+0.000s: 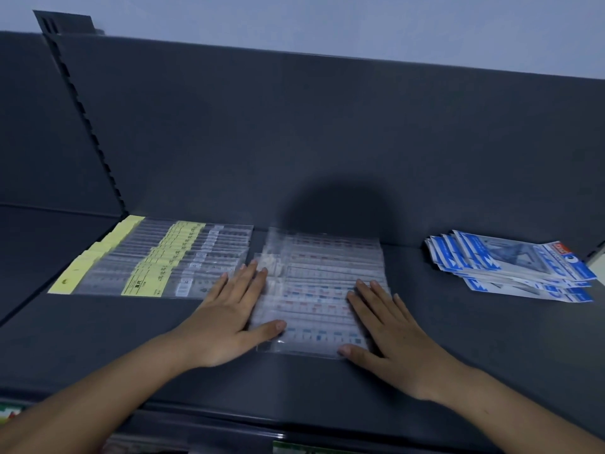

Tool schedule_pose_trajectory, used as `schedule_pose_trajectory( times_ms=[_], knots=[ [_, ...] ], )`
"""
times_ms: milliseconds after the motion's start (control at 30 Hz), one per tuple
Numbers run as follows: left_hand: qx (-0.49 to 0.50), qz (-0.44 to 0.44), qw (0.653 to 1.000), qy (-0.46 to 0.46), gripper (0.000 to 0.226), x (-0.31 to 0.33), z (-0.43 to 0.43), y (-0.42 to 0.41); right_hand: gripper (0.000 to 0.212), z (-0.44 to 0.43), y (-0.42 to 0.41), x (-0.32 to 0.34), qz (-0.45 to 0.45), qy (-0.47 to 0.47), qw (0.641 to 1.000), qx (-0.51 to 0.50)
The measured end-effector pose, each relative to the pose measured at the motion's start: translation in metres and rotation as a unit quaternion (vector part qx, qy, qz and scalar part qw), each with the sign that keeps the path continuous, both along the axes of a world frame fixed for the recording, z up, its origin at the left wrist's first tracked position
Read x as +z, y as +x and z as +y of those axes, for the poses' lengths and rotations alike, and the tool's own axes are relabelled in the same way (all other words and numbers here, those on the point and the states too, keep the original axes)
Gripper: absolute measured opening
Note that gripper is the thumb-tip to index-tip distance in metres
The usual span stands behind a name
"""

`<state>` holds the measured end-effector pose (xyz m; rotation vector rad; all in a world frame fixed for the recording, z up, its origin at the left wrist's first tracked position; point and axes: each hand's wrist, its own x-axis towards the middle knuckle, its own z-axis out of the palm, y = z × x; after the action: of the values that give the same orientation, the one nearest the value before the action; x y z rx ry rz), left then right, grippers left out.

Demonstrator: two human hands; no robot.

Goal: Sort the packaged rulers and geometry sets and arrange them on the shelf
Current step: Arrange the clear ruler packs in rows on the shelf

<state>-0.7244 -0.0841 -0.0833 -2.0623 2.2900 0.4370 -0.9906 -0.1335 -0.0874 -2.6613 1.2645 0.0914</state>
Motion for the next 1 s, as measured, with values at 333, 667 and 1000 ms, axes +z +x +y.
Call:
schedule_pose_trajectory(
  times_ms=[333, 667, 1000],
  knots=[
    [0.052, 0.022, 0.995, -0.078, 0.084, -0.003, -0.004, 0.019, 0.089, 0.002, -0.002, 0.004, 0.001, -0.015, 1.0, -0.011],
    [0.032, 0.056, 0.996, -0.066, 0.1, -0.001, 0.007, 0.024, 0.099, 0.001, -0.002, -0.002, -0.125, 0.033, 0.991, -0.037],
    [0.144, 0.474, 0.868, -0.035, 0.062, 0.002, -0.003, -0.034, 0.038, -0.007, 0.015, 0.007, -0.526, 0.226, 0.783, -0.245]
  ],
)
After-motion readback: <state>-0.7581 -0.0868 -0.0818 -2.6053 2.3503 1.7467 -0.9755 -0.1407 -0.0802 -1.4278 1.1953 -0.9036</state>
